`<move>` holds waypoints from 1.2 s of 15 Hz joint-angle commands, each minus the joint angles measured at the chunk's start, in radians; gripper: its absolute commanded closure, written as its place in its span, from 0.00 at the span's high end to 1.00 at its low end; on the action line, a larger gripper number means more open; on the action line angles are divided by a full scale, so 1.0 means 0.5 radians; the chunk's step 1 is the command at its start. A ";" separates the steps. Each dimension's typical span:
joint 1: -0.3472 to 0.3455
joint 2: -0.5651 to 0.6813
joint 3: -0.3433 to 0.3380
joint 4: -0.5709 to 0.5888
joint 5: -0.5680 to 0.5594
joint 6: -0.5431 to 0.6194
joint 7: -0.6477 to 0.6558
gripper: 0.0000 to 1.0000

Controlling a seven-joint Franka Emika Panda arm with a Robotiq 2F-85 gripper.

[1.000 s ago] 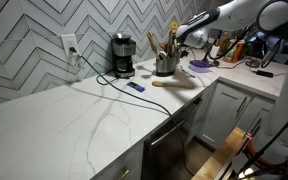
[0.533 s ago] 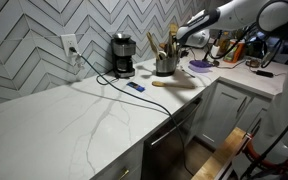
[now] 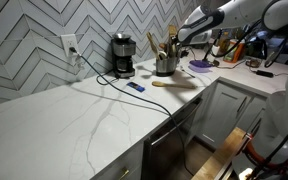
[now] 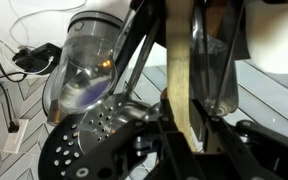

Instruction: Put the wooden spoon into the metal bucket

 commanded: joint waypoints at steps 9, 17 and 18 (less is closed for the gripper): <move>0.134 -0.325 -0.054 -0.067 -0.356 -0.358 0.093 0.73; -0.656 -0.603 0.817 -0.004 -0.239 -0.944 -0.038 1.00; -0.733 -0.628 0.887 0.017 -0.245 -1.098 -0.053 1.00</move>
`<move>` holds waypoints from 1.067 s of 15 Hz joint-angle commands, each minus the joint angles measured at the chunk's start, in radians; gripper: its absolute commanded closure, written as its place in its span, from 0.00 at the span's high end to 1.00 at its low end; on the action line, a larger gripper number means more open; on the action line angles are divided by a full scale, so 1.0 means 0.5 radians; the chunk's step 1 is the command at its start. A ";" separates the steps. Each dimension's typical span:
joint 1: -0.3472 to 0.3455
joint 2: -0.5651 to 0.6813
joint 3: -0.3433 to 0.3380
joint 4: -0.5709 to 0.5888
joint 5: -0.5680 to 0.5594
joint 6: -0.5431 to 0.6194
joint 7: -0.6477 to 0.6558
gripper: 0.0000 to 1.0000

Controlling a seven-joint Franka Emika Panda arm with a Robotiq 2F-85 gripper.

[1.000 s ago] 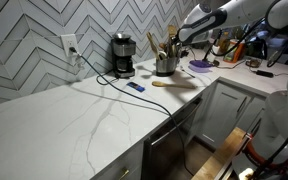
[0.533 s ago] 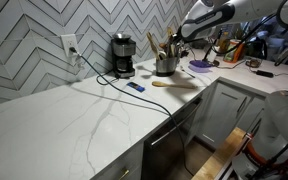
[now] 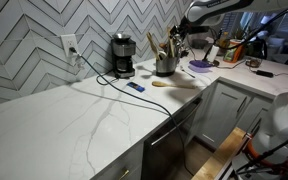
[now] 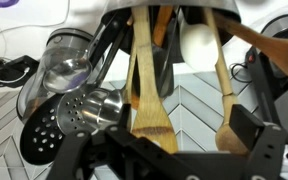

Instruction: Put the wooden spoon into the metal bucket

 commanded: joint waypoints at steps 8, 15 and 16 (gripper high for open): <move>-0.555 -0.305 0.467 0.059 0.098 -1.228 -0.417 1.00; -0.607 -0.274 0.520 0.089 0.118 -1.289 -0.474 1.00; -0.607 -0.273 0.523 0.090 0.118 -1.289 -0.473 1.00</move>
